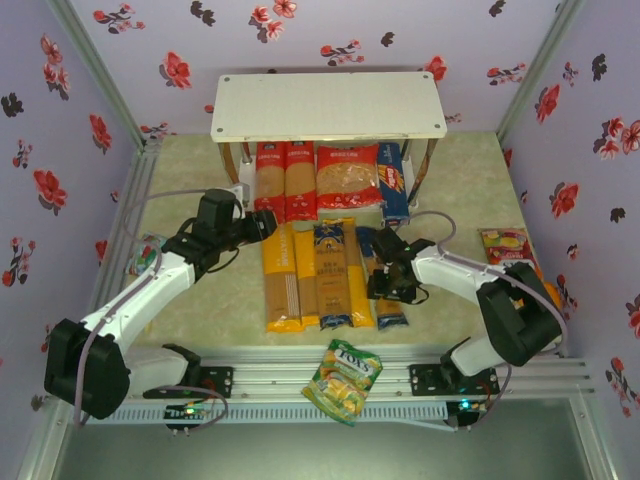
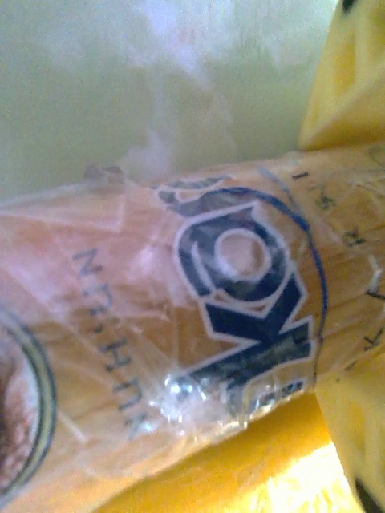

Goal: Place and organize the pasta boxes and bags onto the shelf

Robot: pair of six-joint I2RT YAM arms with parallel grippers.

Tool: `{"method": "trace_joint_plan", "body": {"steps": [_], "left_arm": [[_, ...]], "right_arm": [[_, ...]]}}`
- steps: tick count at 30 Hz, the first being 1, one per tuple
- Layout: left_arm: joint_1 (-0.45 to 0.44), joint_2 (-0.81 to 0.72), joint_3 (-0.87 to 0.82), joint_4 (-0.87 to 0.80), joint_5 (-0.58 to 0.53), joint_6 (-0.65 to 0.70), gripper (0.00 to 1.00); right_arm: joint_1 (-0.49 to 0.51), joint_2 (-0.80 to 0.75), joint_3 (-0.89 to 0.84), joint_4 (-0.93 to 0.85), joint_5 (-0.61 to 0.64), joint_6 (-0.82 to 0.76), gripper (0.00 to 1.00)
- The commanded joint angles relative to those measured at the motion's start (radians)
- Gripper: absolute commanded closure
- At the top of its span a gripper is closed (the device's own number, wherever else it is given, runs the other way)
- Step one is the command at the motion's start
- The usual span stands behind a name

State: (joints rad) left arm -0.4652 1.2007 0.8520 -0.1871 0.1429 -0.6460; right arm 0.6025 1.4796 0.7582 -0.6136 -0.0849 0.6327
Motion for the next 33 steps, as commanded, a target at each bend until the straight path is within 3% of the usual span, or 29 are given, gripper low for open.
{"method": "trace_joint_plan", "body": {"steps": [1, 6, 12, 21, 26, 33], "left_arm": [[0.010, 0.007, 0.005, 0.023, 0.022, -0.013, 0.54], [0.014, 0.006, 0.004, 0.034, 0.033, -0.019, 0.55], [0.020, 0.004, 0.010, 0.043, 0.041, -0.014, 0.56], [0.033, 0.006, 0.119, -0.064, 0.045, 0.042, 0.57], [0.033, -0.013, 0.186, -0.140, 0.044, 0.070, 0.59], [0.020, -0.077, 0.220, -0.177, 0.043, 0.121, 0.58]], "right_arm": [[0.010, 0.019, -0.004, 0.006, -0.060, 0.018, 0.60], [0.012, -0.055, 0.001, -0.050, -0.067, 0.030, 0.81], [0.029, -0.187, 0.046, -0.169, -0.075, 0.007, 1.00], [0.096, -0.387, 0.239, -0.461, -0.121, -0.058, 1.00], [0.117, -0.476, 0.481, -0.612, 0.003, -0.067, 1.00], [0.120, -0.520, 0.764, -0.507, 0.160, -0.127, 0.98]]}}
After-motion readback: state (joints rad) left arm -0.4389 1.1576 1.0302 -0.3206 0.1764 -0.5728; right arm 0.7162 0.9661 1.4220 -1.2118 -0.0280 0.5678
